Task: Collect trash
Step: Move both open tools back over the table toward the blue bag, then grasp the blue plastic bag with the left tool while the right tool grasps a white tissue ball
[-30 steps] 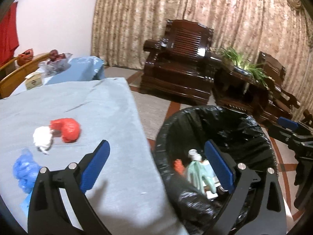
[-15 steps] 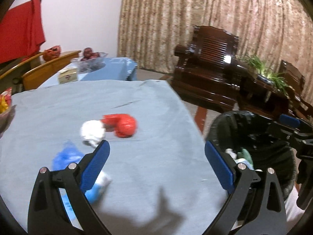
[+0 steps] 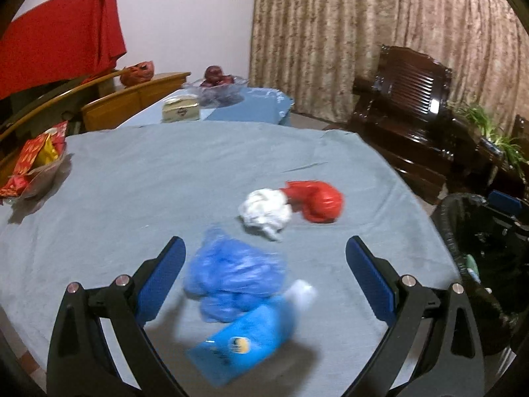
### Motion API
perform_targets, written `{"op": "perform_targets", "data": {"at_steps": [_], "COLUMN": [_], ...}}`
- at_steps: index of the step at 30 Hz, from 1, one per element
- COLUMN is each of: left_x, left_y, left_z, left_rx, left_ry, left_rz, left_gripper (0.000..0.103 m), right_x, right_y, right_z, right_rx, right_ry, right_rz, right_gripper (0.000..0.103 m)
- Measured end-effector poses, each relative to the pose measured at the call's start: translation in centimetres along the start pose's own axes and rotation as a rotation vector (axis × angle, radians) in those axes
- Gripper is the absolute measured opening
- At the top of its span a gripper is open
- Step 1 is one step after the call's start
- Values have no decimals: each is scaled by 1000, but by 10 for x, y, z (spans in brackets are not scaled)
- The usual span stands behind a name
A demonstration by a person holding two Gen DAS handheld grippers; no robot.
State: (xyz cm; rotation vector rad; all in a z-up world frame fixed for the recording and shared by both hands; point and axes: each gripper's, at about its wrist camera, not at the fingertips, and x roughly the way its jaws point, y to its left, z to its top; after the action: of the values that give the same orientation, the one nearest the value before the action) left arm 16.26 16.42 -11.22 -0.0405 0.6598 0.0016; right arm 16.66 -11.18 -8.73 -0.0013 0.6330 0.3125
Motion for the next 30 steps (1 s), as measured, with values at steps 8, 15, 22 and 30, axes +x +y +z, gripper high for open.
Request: {"op": "perform_targets", "data": {"at_steps": [8, 15, 22, 30], "left_x": [30, 62, 81, 88], "left_y": [22, 31, 33, 37], "left_z": [-12, -17, -20, -26], "left_rx": [-20, -33, -53, -76], "left_ry": [64, 126, 170, 192], "left_rz": [24, 7, -44, -103], "left_gripper": [95, 95, 94, 61], "right_x": [37, 62, 73, 83], "right_y": [29, 36, 38, 43], "right_z": [-3, -2, -3, -1], "right_rx": [-30, -33, -41, -51], "right_ry": [33, 66, 87, 103], "right_rz": [31, 28, 20, 20], "right_gripper": [97, 97, 97, 97]}}
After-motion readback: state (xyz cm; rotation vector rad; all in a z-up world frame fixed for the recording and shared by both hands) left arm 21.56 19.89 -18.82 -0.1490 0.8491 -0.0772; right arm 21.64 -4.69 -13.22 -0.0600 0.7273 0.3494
